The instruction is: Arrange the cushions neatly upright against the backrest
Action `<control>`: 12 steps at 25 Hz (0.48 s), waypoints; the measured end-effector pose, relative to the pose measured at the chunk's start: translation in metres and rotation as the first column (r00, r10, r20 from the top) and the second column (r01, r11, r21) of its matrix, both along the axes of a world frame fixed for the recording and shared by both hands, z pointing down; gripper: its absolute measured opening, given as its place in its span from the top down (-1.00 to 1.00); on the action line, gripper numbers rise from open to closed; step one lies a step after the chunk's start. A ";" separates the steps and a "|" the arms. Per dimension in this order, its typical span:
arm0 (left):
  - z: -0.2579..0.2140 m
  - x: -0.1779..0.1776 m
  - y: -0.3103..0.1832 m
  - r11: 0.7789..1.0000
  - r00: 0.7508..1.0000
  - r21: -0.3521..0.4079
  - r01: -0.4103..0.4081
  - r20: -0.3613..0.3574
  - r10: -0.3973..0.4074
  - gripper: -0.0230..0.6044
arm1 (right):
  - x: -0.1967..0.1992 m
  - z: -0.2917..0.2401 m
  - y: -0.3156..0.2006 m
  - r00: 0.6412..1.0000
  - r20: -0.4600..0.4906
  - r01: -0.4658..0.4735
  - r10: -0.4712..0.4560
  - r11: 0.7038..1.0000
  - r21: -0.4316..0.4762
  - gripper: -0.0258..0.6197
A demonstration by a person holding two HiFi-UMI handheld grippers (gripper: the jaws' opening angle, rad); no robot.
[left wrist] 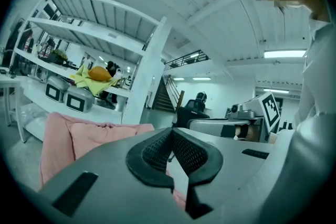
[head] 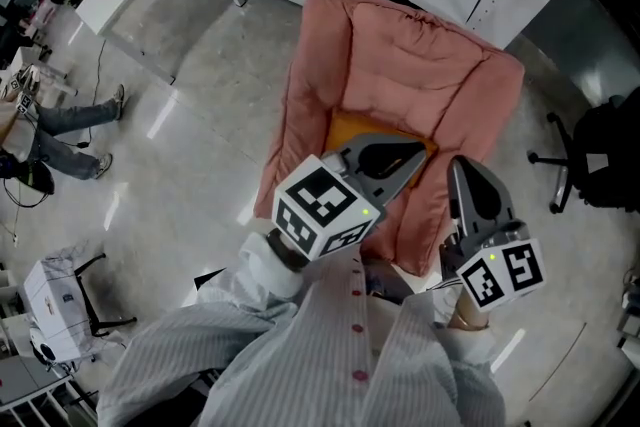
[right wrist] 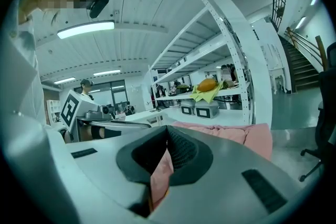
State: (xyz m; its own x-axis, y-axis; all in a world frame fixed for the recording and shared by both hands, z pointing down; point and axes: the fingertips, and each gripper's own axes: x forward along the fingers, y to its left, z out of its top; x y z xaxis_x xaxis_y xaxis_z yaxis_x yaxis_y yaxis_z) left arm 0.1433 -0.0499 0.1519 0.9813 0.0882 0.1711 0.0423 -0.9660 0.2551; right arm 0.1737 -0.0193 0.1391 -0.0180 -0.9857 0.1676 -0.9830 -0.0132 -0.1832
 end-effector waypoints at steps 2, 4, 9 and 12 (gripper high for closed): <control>-0.001 0.000 -0.002 1.000 1.000 -0.004 -0.003 -0.003 0.003 0.90 | 0.000 -0.001 -0.002 1.000 0.000 -0.001 0.001 1.000 -0.002 0.88; -0.002 0.000 -0.004 1.000 1.000 -0.005 -0.008 -0.005 0.008 0.90 | 0.000 -0.002 -0.003 1.000 -0.003 -0.006 0.006 1.000 -0.004 0.88; -0.002 0.003 -0.007 1.000 1.000 -0.012 -0.020 -0.001 0.020 0.90 | 0.000 -0.003 -0.003 1.000 -0.003 -0.020 0.020 1.000 -0.003 0.88; 0.002 0.004 -0.005 1.000 1.000 -0.006 -0.025 0.015 0.025 0.90 | 0.000 -0.003 -0.004 1.000 0.003 -0.031 0.031 1.000 0.001 0.88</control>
